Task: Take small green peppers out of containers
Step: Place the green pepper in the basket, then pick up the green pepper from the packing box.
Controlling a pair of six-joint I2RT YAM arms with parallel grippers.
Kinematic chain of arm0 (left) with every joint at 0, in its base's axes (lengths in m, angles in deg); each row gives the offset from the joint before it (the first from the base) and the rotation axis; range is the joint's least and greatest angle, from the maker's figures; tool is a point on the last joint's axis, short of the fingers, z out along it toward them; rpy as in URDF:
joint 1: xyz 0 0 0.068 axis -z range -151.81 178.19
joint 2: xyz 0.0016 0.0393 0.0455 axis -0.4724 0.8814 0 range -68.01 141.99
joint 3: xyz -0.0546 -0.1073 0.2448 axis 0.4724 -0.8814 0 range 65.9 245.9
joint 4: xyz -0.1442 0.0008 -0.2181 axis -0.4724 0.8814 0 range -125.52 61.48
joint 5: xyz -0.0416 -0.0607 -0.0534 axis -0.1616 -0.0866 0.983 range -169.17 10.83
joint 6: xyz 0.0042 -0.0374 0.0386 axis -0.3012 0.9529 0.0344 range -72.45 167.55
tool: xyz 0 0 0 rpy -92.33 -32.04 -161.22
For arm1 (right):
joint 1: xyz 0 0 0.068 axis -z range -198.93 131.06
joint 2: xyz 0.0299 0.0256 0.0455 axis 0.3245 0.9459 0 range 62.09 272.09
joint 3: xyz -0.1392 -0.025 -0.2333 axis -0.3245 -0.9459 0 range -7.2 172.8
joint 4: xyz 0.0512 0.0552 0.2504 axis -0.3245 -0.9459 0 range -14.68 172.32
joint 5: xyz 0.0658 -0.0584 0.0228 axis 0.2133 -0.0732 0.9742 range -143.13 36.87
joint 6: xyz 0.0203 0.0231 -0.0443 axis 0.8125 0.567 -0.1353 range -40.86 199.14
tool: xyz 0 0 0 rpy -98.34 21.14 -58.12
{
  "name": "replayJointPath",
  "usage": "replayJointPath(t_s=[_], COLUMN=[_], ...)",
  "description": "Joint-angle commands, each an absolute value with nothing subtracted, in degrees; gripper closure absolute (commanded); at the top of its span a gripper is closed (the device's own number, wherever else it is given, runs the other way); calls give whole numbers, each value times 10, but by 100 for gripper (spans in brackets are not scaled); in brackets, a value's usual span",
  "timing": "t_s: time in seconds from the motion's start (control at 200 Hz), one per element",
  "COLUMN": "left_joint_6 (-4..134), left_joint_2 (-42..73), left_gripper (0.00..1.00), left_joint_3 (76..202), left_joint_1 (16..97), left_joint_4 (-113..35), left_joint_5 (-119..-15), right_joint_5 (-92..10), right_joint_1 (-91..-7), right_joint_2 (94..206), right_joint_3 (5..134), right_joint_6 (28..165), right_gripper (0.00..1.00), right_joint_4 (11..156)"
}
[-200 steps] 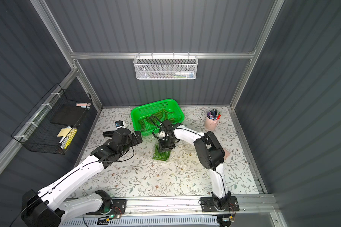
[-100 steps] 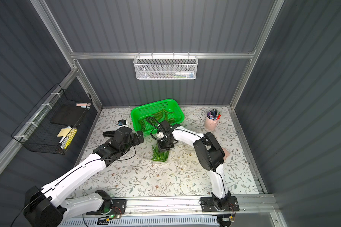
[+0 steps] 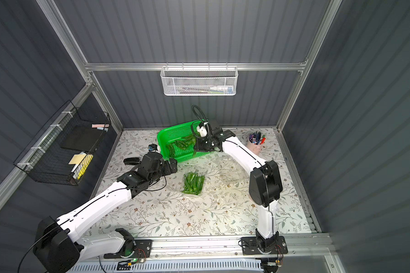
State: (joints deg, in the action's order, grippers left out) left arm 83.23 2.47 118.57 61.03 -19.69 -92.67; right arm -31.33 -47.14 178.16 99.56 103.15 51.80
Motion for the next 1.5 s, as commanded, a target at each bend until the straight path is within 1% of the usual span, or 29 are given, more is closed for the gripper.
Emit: replayJointPath(t_s=[0.0,0.03,0.08,0.115,0.16,0.245,0.295,0.405,0.465,0.51,0.57,0.59,0.66,0.75,0.795,0.901,1.056,1.116,1.241,1.321,1.496], left_joint_6=[819,814,804,797,788,775,773,765,760,759,754,754,755,758,758,759,758,757,757,758,759], left_joint_2=[47,56,71,84,100,134,156,192,210,225,242,246,253,265,273,297,329,337,343,340,327], left_gripper=[1,1,1,1,1,1,2,10,18,22,23,23,26,31,32,37,48,51,61,65,81], left_joint_3=[1189,1194,1205,1214,1224,1245,1254,1258,1256,1260,1267,1269,1269,1275,1280,1294,1315,1322,1330,1331,1330], left_joint_1=[619,624,638,648,663,687,698,710,711,713,713,713,713,713,713,713,713,713,713,713,713], left_joint_4=[-207,-207,-197,-190,-181,-157,-142,-136,-141,-137,-128,-125,-122,-115,-113,-107,-95,-93,-91,-91,-83], left_joint_5=[-887,-880,-880,-881,-881,-878,-876,-845,-825,-818,-813,-813,-812,-814,-815,-823,-832,-829,-825,-822,-818], right_joint_5=[-327,-333,-342,-345,-372,-376,-375,-365,-359,-357,-357,-335,-329,-340,-345,-345,-345,-345,-343,-345,-345], right_joint_1=[-449,-445,-440,-439,-439,-439,-439,-439,-441,-440,-441,-441,-444,-444,-444,-444,-444,-444,-444,-444,-444], right_joint_2=[1877,1898,1917,1919,1908,1864,1824,1731,1688,1661,1635,1627,1606,1583,1574,1554,1544,1544,1545,1545,1546], right_joint_3=[1101,1138,1180,1191,1185,1130,1070,925,855,815,775,765,733,701,687,658,649,649,650,649,646], right_joint_6=[1095,1106,1115,1117,1117,1120,1128,1150,1159,1162,1163,1162,1153,1138,1131,1125,1120,1120,1121,1121,1122], right_gripper=[74,66,57,49,46,46,47,49,50,51,53,54,55,56,57,57,59,59,59,60,59], right_joint_4=[545,529,511,507,509,527,550,618,644,652,645,640,623,596,587,585,579,579,581,582,580])
